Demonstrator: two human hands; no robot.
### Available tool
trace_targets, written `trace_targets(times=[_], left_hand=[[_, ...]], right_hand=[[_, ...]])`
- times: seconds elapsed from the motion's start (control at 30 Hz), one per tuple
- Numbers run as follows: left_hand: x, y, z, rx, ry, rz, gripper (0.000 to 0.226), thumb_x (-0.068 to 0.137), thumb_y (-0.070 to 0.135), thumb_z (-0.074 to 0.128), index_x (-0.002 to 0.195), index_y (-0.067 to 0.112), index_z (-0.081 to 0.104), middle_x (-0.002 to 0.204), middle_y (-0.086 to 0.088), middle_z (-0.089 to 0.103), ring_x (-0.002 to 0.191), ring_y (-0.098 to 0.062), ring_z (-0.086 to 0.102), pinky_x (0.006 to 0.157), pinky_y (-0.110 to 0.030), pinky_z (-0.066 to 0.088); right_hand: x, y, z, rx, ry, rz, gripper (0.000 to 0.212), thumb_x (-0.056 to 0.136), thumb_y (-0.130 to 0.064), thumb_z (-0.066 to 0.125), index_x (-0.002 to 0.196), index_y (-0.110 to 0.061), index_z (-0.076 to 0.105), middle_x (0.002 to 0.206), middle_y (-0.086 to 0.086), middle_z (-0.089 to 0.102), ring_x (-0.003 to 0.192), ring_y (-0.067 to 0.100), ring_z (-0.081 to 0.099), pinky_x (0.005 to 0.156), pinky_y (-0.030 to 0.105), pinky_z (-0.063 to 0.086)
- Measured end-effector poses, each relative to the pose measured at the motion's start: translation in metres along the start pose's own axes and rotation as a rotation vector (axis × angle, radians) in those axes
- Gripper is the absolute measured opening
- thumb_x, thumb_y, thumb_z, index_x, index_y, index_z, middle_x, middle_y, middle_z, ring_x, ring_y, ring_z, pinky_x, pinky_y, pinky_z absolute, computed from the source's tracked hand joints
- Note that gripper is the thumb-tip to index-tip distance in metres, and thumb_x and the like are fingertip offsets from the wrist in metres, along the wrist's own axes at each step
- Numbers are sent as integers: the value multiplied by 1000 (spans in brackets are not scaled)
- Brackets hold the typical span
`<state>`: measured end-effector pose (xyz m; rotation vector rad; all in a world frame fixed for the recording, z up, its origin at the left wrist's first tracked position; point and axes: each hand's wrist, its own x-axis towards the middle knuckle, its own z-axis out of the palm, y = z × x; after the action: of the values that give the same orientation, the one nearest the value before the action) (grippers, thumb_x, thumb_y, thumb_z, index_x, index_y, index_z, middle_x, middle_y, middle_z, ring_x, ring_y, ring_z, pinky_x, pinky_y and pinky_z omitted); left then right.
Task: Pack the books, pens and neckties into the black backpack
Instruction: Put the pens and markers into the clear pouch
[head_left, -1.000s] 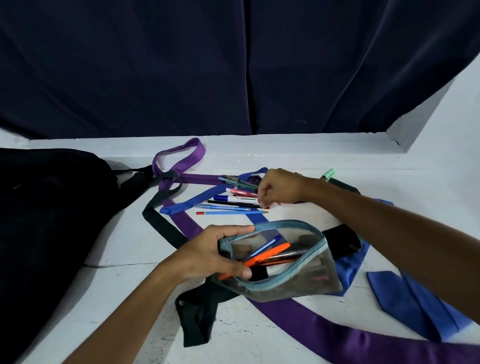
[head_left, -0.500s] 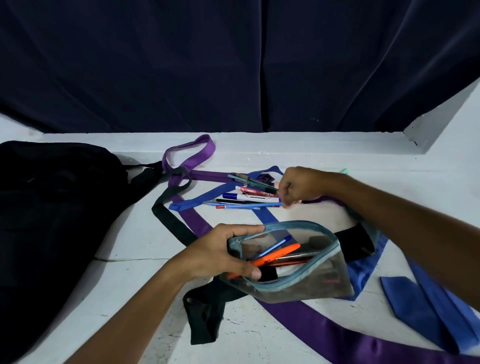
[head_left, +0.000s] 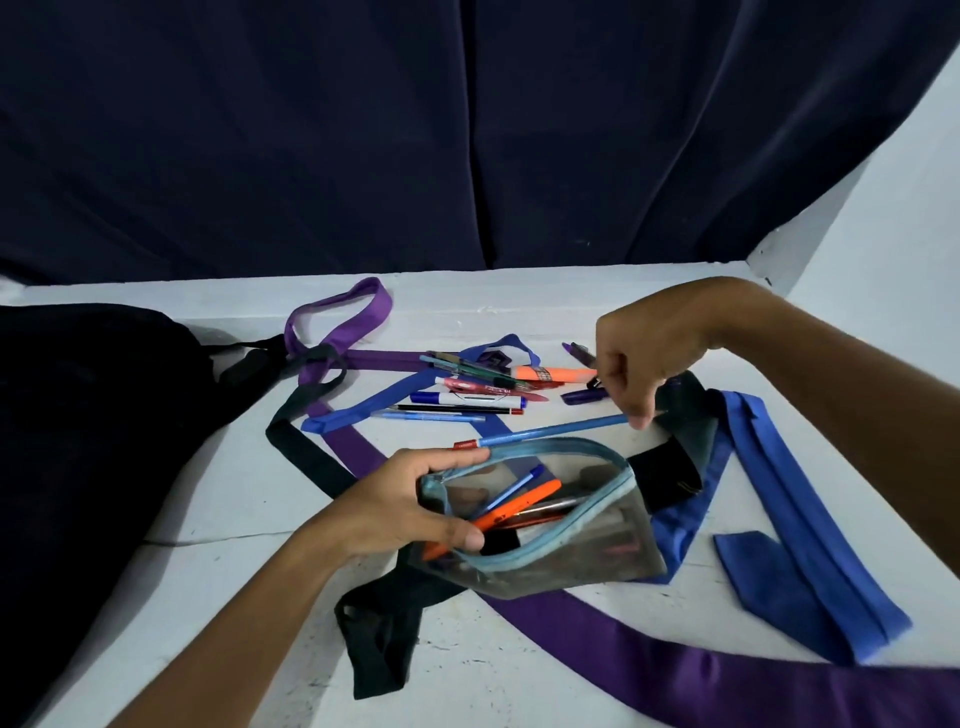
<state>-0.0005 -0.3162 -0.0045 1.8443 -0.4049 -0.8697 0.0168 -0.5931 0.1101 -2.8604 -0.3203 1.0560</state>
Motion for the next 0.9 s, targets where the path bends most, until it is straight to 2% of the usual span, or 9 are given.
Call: trace_targets(times=[0.1,0.3,0.43,0.53,0.63,0.7,0.73,0.83,0.9], left_hand=[[-1,0,0,-22,5,-5,80,58,14,88,131,27,57,121,5,69,113,-11,65,97,-31,53],[0,2,2,-3,3,2,83,61,7,87,135,23,55,118,9,70,112,-8,65,94,-26,52],[0,3,2,-28,-7,-8,75,66,-3,84,129,26,57,113,11,72,107,-10,68,86,-24,55],[-1,0,2,-36,0,2,80,62,1,86,133,22,56,119,5,70,112,-13,66,95,-29,53],[0,-2,1,-28,21,15,82,57,8,88,131,27,58,119,8,70,113,-9,65,94,-26,52],[0,-2,2,-34,16,12,82,55,12,88,129,31,59,119,8,70,113,-9,65,93,-27,53],[-1,-2,1,-37,13,11,82,54,12,89,129,31,59,119,8,70,113,-10,64,94,-28,53],[-2,-3,2,-34,13,3,81,59,6,88,130,29,59,119,8,70,113,-9,64,93,-27,53],[-3,-3,3,-42,8,0,80,60,3,88,131,28,59,120,7,70,113,-10,65,93,-27,53]], right_hand=[[-8,-1,-7,-23,-2,20,12,70,-23,82,64,-19,72,51,-13,54,59,5,46,64,23,37],[12,-26,11,-115,-58,-60,17,69,-26,83,62,-18,69,41,-14,46,50,6,39,48,21,30],[37,-40,28,-21,-39,-179,19,73,-26,82,59,-24,69,47,-20,56,60,3,50,57,23,35],[45,-43,33,78,-45,-244,12,80,-28,78,71,-21,74,57,-15,63,59,3,53,59,22,41],[58,-31,25,291,171,-281,8,85,-15,70,82,-12,77,73,0,71,57,-1,56,58,17,44],[76,-22,23,380,387,-258,12,84,-4,66,85,-9,77,73,-2,69,56,-6,56,54,9,40],[87,-20,24,398,445,-242,14,84,-1,65,87,-7,76,76,-2,69,60,-6,57,56,11,42],[118,-20,32,420,395,-242,11,86,-2,65,90,-4,75,80,1,71,61,0,60,59,21,49],[136,-27,36,389,364,-266,10,86,-3,66,88,-3,75,79,-1,70,58,-1,60,57,19,47]])
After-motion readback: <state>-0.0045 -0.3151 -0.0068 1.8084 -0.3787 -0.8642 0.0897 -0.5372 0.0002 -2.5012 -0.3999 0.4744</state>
